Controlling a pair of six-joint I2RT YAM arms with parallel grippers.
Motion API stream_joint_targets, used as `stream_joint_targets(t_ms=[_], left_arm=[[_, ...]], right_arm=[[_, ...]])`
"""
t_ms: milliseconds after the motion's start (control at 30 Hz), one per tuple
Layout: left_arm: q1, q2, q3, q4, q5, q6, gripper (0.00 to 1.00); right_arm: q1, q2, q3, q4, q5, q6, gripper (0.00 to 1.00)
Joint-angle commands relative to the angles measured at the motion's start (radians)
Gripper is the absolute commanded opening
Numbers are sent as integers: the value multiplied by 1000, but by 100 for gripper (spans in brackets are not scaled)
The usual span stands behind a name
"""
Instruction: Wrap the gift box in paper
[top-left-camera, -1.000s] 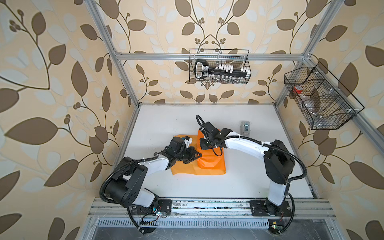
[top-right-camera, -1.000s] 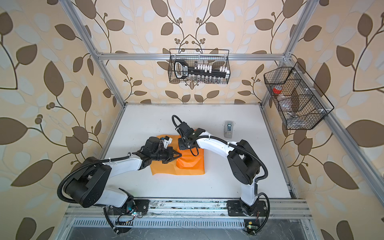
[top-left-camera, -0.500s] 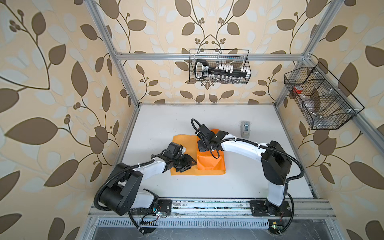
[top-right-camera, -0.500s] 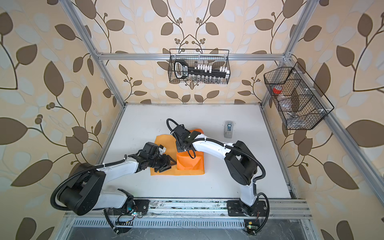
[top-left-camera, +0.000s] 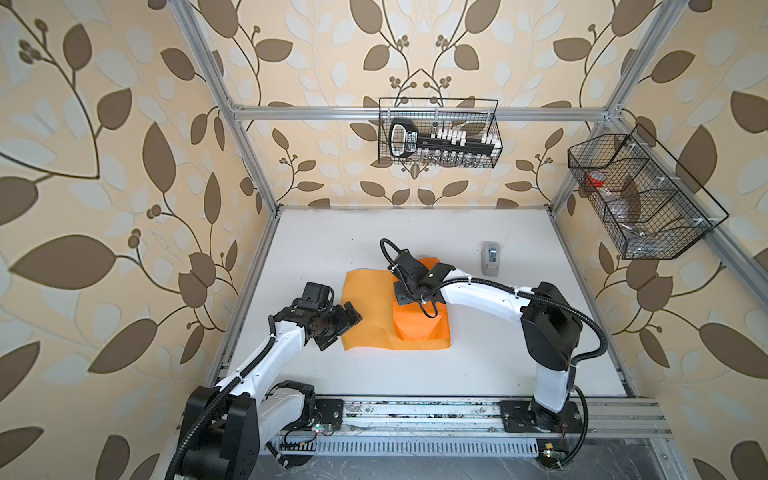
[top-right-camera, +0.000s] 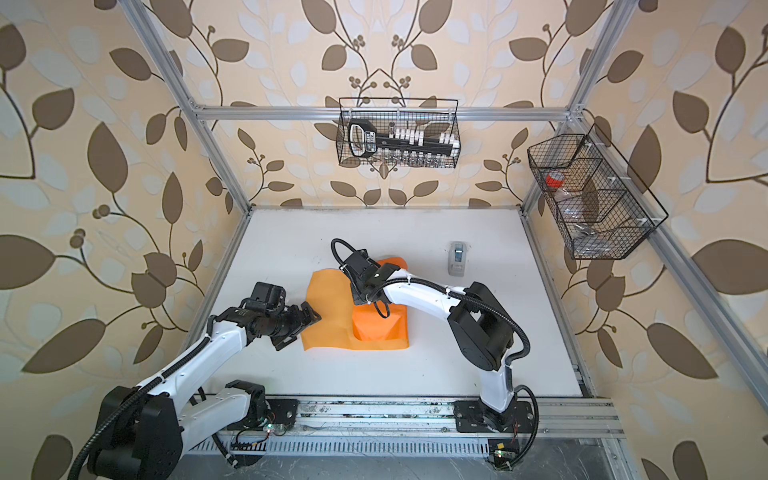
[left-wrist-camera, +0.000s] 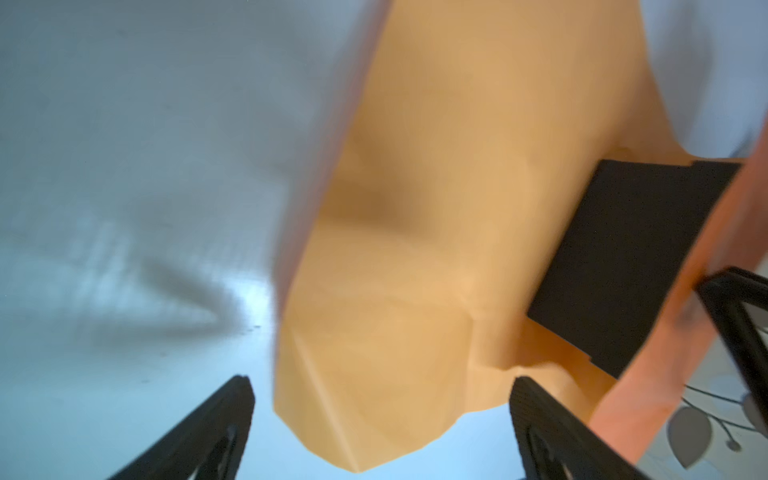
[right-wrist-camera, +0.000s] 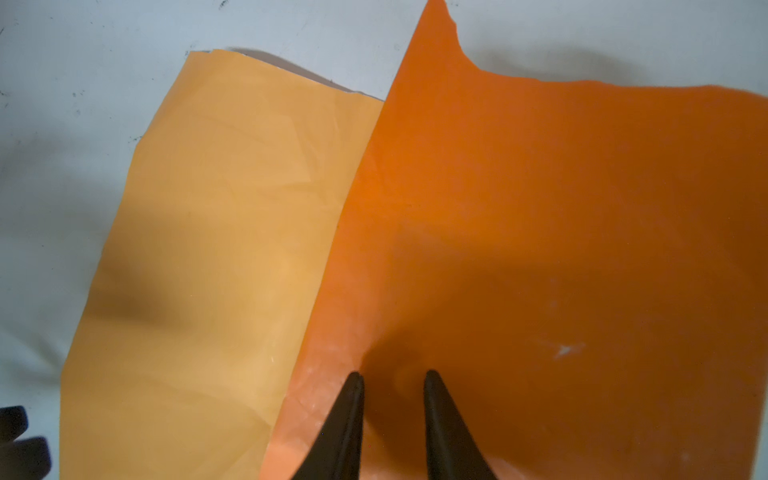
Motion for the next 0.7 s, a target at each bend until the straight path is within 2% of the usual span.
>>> stream_joint_targets(t_ms=[0,100,233,400,500,667], left_arm=[[21,-4,30,-78,-151,-4,99],[61,5,-6,-30,-165,-16,99],[95,84,-46,103,-29,-6,99],[105,254,-72,260,157,-11,99],[106,336,-87,369,259,-26,93],[104,356,-78,382,312,-17,76]], right_arm=[[14,61,-42,-46,-39,8,27],[14,59,-49,-38,-43,10,26],[13,54,-58,-31,-51,9,26],[13,53,-59,-27,-50,6,26],[11,53,-59,-26,-52,7,26],[12,52,-61,-24,-57,4,26]])
